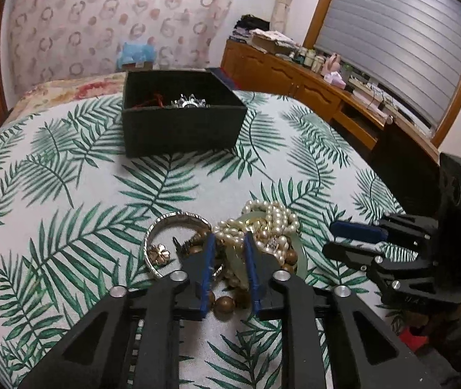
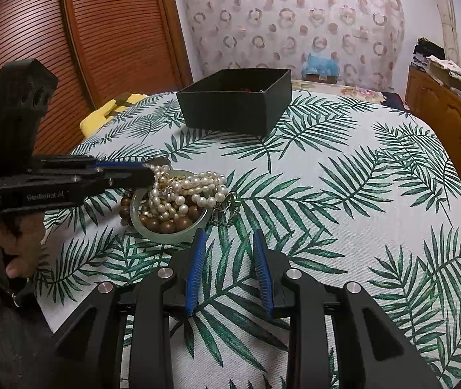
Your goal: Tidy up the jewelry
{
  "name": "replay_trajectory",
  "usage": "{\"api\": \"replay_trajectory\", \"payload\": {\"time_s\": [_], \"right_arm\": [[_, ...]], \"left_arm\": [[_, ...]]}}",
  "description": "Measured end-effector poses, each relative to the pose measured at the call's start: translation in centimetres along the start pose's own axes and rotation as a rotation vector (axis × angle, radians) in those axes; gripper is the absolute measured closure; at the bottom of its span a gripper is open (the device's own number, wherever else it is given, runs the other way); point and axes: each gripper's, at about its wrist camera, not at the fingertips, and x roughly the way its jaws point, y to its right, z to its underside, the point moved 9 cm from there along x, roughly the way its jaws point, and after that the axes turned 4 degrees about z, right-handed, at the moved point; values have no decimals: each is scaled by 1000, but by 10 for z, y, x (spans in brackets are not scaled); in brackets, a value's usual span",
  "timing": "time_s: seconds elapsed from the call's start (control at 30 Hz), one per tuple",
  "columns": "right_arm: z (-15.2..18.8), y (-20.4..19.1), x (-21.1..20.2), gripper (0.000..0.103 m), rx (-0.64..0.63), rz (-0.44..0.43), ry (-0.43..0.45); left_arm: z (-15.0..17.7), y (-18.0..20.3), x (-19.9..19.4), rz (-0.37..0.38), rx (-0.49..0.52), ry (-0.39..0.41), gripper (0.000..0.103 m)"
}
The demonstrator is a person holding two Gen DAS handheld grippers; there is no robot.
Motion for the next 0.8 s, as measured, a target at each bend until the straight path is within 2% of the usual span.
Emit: {"api": "replay_trajectory", "payload": {"time_s": [0.03,0.33,0.8], "right_arm": [[0,0,0,71,0,0,0],[1,0,0,70,-1,3,-2],[-5,-3,4,71,-28,23,-12]], "left_arm": [[-2,0,-2,-3,0,7,99],[-7,-6,-9,-19,-2,36,99],[-56,18,-72,-55,104,208,99]]}}
